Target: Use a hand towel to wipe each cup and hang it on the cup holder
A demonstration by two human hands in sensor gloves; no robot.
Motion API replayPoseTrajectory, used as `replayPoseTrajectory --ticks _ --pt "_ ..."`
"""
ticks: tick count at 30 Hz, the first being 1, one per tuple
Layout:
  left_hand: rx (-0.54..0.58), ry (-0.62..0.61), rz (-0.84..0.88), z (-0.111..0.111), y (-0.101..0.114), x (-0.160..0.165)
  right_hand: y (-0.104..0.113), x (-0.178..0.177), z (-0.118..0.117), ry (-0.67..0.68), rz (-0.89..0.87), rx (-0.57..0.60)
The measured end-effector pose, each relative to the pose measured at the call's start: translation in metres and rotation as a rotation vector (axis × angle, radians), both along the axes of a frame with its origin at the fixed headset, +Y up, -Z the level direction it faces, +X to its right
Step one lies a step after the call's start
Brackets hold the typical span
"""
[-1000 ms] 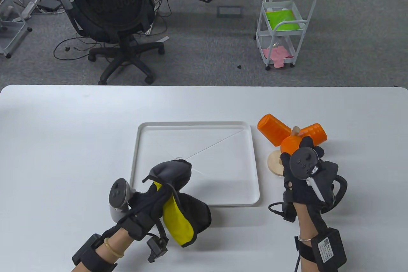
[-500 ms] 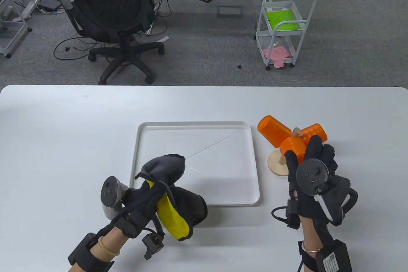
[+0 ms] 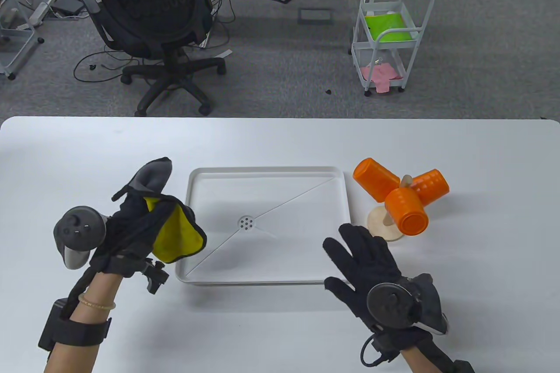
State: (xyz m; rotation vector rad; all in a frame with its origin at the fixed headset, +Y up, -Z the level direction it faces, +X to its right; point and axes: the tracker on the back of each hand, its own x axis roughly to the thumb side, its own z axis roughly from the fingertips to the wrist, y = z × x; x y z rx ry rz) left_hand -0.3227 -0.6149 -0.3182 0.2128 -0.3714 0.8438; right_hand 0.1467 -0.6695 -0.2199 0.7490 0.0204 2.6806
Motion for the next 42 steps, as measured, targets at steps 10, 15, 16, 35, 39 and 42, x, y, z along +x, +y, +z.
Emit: replayPoseTrajectory --ticks 10,15,16,35,39,42 --pt "-0.333 0.291 -0.494 -0.050 -0.045 -0.033 -0.049 0.007 -0.019 0.024 -0.054 -0.216" --pt "-0.556 0.356 -0.609 -0.071 -0.082 -0.042 -0.054 0.007 -0.018 0.029 -0.054 -0.234" --pt "-0.594 0.368 -0.613 -0.074 -0.090 -0.043 -0.054 0.006 -0.018 0.031 -0.052 -0.237" --pt "-0.751 0.255 -0.589 -0.060 -0.093 -0.045 -0.053 0.004 -0.024 0.048 -0.033 -0.265" --pt "-0.525 0.267 -0.692 -0.037 -0.060 -0.029 -0.049 0.003 -0.028 0.061 0.017 -0.255" --pt "-0.367 0.239 -0.720 -0.015 -0.044 -0.015 -0.048 0.002 -0.030 0.069 0.040 -0.250"
